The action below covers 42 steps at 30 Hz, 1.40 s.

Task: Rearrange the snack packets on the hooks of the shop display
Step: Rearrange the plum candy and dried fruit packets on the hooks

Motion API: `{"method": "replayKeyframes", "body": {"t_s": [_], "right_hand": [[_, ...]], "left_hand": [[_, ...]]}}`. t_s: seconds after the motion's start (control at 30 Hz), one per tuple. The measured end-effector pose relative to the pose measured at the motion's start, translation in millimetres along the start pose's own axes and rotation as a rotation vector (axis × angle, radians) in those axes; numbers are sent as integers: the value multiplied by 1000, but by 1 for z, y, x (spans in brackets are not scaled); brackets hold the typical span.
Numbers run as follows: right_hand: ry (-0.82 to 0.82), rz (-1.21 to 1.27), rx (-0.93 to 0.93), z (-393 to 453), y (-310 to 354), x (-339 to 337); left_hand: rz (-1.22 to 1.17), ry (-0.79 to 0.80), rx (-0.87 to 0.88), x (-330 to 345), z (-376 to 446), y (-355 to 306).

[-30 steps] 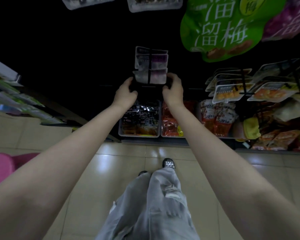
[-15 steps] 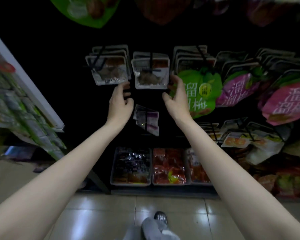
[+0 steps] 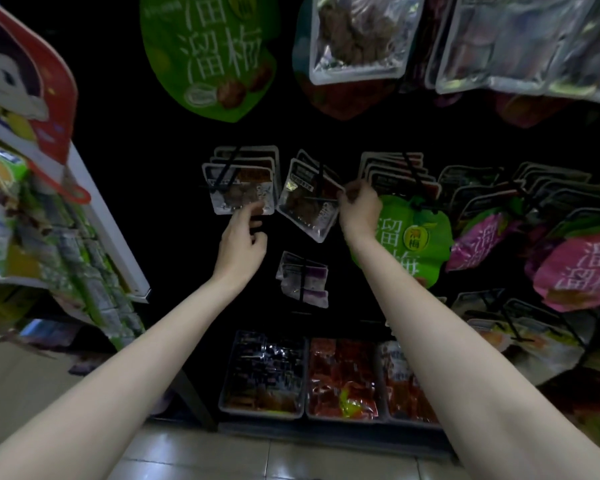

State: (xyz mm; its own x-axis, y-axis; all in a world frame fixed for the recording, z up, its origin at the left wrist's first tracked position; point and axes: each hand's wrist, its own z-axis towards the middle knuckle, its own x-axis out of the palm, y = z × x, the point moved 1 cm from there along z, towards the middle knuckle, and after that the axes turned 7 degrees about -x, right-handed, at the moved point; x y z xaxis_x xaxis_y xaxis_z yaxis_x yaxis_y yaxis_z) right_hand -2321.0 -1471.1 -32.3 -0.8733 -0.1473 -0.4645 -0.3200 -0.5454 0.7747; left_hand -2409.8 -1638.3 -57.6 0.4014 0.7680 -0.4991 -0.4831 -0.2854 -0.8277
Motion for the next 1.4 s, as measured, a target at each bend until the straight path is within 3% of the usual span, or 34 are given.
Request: {"method": "replayKeyframes", "body": {"t_s": [0.17, 0.3, 0.5, 0.6, 0.8, 1.0, 1.4], "right_hand": [[-16, -40, -82, -6, 2, -12], [94, -2, -231, -26, 0, -32], [276, 84, -326, -58, 7, -50], [346, 73, -354, -76, 14, -40], [422, 23, -487, -76, 48, 8], [369, 29, -470, -61, 77, 34], [416, -97, -362, -49, 78, 49]], "left_hand": [[-31, 6, 26, 2, 2, -6], [-34, 27, 41, 8, 3, -11], [2, 33, 231, 11, 2, -11], [71, -68, 236, 6, -9, -3], [70, -232, 114, -30, 6, 29], [-264, -285, -207, -53, 43, 21], [-6, -335, -210, -48, 58, 25]]}}
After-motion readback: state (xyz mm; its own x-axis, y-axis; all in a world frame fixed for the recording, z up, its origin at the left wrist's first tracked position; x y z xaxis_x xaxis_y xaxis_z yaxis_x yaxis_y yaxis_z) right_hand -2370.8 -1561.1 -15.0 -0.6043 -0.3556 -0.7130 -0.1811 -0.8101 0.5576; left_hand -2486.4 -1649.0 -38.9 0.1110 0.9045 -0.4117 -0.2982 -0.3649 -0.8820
